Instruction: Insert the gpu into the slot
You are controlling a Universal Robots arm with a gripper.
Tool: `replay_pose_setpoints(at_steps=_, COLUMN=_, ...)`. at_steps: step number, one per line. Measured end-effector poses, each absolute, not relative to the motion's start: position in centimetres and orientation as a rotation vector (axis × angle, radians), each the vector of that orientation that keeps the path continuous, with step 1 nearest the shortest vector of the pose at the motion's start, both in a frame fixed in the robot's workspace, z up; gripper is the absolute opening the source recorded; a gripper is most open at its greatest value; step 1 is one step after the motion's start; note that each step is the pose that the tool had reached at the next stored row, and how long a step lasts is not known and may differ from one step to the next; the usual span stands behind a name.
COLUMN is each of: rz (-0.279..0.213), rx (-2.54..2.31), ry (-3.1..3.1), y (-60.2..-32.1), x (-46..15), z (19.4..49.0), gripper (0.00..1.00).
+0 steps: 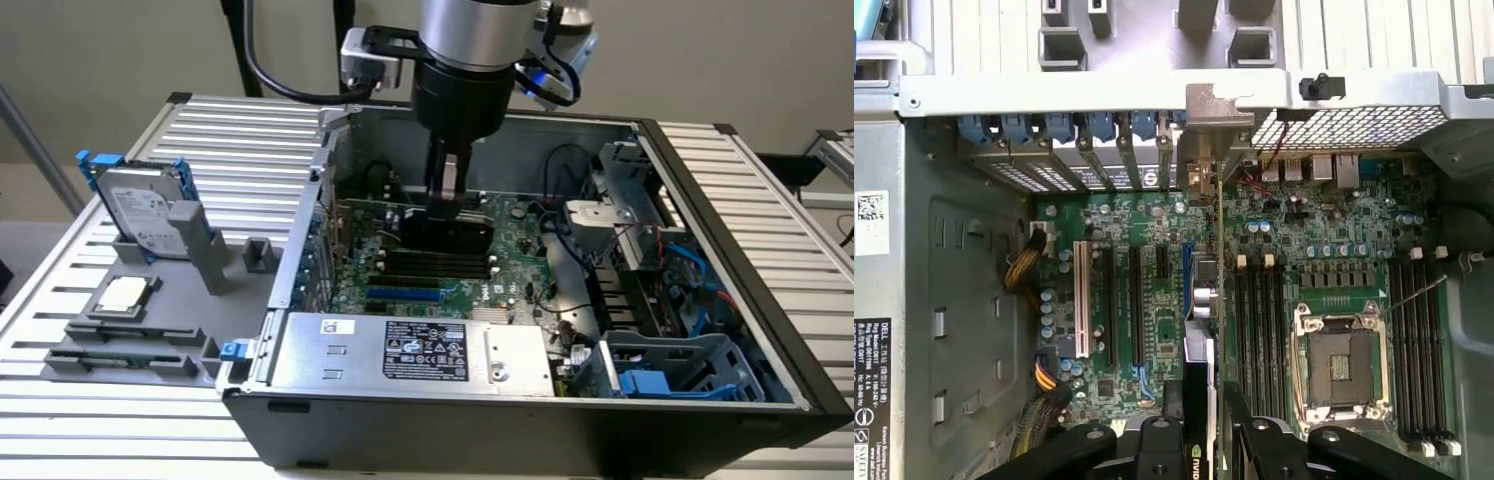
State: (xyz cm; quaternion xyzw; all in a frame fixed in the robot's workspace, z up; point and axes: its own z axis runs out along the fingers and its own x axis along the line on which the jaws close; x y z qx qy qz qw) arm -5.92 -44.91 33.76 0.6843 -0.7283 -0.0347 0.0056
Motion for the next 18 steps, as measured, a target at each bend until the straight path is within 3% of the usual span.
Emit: replay_pose_setpoints(at_steps=18, rz=-0.107, rx=2.178, ry=-2.245, y=-45.3, x=-6.2, z=30.5, gripper=0.26)
